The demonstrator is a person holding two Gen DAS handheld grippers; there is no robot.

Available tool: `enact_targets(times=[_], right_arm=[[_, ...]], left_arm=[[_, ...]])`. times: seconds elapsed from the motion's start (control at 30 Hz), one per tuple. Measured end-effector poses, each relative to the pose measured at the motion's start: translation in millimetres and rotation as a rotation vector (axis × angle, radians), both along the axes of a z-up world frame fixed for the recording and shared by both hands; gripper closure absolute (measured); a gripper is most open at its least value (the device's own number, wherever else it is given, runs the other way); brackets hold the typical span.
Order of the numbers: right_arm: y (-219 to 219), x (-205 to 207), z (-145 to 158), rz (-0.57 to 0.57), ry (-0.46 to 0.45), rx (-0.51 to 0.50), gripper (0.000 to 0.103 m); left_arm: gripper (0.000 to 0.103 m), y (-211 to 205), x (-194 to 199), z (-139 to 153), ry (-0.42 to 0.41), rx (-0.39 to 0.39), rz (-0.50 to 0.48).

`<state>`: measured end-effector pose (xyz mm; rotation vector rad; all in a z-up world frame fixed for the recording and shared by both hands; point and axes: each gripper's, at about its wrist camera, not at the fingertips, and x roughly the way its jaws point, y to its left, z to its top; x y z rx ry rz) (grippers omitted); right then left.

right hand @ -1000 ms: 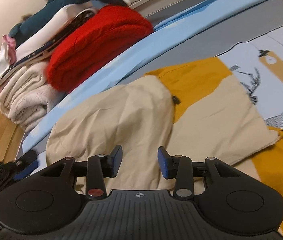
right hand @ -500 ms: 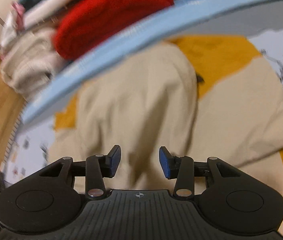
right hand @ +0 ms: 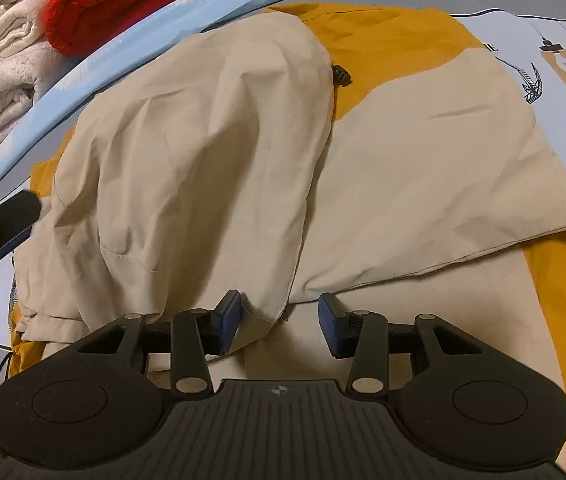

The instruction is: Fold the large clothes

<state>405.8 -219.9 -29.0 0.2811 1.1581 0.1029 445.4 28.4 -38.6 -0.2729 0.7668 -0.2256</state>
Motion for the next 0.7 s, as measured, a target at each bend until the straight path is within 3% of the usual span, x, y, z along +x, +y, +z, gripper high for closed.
enact_targets(times=[0.1,0.2,0.27,0.4,0.6,0.7], right_arm=[[-4,-3,19,-0.043,-0.125,0.008,0.059],[-10,-9,39,-0.055,-0.278,0.082,0.059],[-9,-11,42,-0.035,-0.305,0.144,0.059],[-3,-10,28,-0.009,-0.241,0.191,0.058],[-11,-7,5,-0.078,-0.094,0.210,0.059],[-9,-5,3,-0.065,-0.068,0.158,0.059]], left_arm=[[0.103,-17,9,-41,0.218,0.029,-0.093],[0.103,-29,5,-48,0.232,0.077,-0.108],[0.102,-29,5,-40,0.237,0.054,-0.125],[0.091,-25,1,-23,0.227,0.048,-0.153],[0.091,3,-11,4,0.113,0.017,-0.071],[0.091,10,-4,-9,0.155,0.097,-0.006]])
